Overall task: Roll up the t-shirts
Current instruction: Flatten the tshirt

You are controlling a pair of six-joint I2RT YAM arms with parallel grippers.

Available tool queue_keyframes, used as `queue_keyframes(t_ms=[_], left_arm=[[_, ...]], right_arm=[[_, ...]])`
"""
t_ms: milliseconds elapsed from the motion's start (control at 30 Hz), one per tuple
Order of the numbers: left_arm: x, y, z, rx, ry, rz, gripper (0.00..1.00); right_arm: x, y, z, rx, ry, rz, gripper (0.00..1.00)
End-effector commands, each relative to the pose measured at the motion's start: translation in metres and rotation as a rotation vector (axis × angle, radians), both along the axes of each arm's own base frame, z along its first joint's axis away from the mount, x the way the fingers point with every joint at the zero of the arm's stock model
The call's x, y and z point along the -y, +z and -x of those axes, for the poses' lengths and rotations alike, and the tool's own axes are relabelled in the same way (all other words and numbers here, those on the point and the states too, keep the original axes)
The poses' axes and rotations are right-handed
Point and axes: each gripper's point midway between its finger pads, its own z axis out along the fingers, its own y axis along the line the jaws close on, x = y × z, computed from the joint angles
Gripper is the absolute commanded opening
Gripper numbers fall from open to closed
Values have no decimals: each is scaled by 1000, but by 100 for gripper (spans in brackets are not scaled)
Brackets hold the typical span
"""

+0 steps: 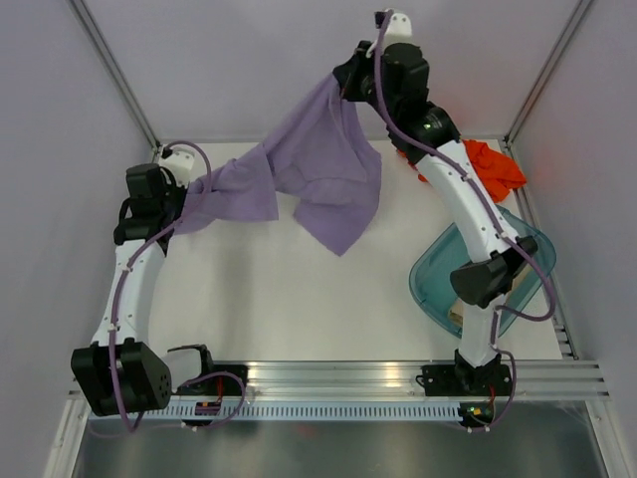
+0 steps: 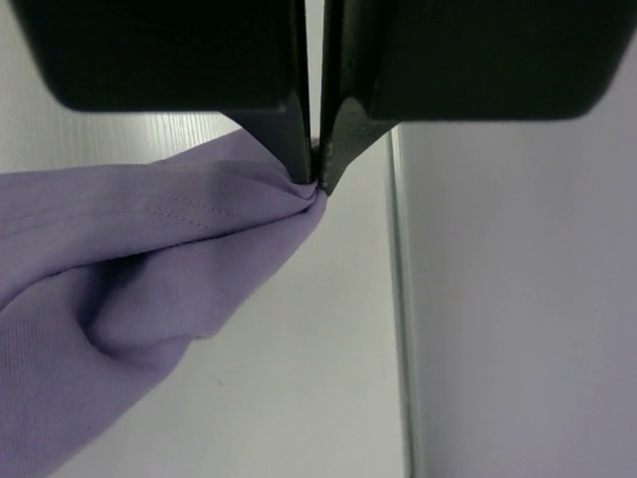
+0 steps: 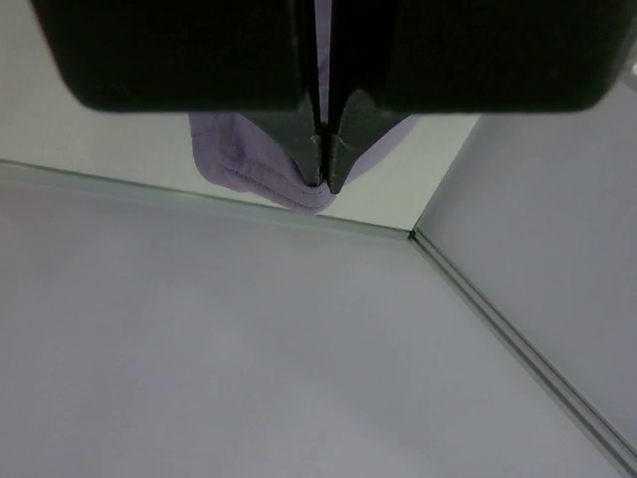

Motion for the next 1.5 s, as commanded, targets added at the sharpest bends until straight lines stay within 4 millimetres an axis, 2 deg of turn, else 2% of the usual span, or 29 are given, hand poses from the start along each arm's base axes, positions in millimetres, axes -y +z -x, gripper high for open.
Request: queue_keyframes(t_ms=[0, 33, 67, 100, 133, 167, 200, 233, 267, 300, 333, 367, 400, 433, 500, 533, 633, 700, 733, 767, 833, 900, 1000, 1033, 1067, 1133, 1200, 1333, 1467], left_arm=[[-7, 51, -15, 159, 41, -4, 2], [-6, 52, -14, 168, 39, 4, 2], [-5, 50, -13, 170, 32, 7, 2], [-2, 38, -11, 151, 19, 13, 2], [1, 31, -10, 142, -2, 22, 2], [2, 28, -9, 148, -12, 16, 2], [4, 10, -5, 106, -22, 19, 2], [6, 0, -4, 86, -34, 20, 2], [5, -8, -3, 71, -43, 7, 2], [5, -30, 1, 23, -48, 6, 2], [2, -40, 2, 4, -42, -3, 2], [-1, -58, 4, -29, -38, -9, 2], [-4, -66, 4, -41, -30, -17, 2], [-11, -75, 5, -61, -9, -28, 5], [-21, -95, 0, -105, 26, -32, 12], [-27, -102, -2, -125, 50, -29, 26], [-32, -111, -9, -176, 96, 0, 48], [-15, -115, -5, -195, 29, 63, 54], [-7, -104, -3, -163, -10, 78, 61], [4, -106, 5, -161, -57, 105, 64], [34, -93, 17, -134, -192, 139, 67], [58, -100, 36, -161, -298, 150, 67], [113, -110, 80, -205, -574, 104, 67], [134, -128, 101, -253, -682, 70, 71], [141, -129, 109, -242, -719, 35, 74], [150, -151, 125, -304, -781, -38, 77], [148, -170, 129, -387, -774, -67, 77], [162, -198, 143, -527, -820, -82, 81], [163, -217, 140, -589, -806, -132, 80]], right_arm=[[49, 47, 7, 89, -42, -83, 0], [64, 33, 10, 71, -63, -77, 0], [69, 21, 14, 52, -68, -71, 0], [74, 8, 18, 31, -78, -74, 1], [81, 13, 37, 43, -75, -95, 0], [80, -39, 37, -38, -75, -70, 0], [83, -57, 45, -70, -78, -74, 0], [89, -59, 63, -81, -77, -122, 0], [89, -112, 71, -166, -76, -108, 0], [90, -132, 79, -203, -70, -121, 0], [90, -173, 97, -284, -52, -129, 0], [91, -190, 104, -321, -53, -137, 0], [89, -201, 108, -330, -43, -143, 0], [86, -235, 119, -393, -36, -114, 0], [78, -266, 131, -456, -15, -71, 0], [69, -295, 142, -518, 6, -29, 0], [57, -339, 161, -637, 61, -27, 0], [59, -349, 165, -654, 55, -24, 0], [62, -353, 166, -656, 47, -17, 0], [64, -354, 166, -652, 40, -5, 0], [66, -358, 166, -658, 36, 14, 0], [66, -361, 164, -661, 33, 33, 0], [64, -363, 160, -662, 34, 40, 0], [63, -363, 160, -665, 36, 39, 0], [62, -363, 159, -667, 39, 37, 0], [59, -365, 158, -674, 47, 33, 0], [59, -367, 156, -679, 46, 36, 0], [58, -367, 156, -681, 46, 39, 1], [62, -368, 155, -677, 34, 58, 0]])
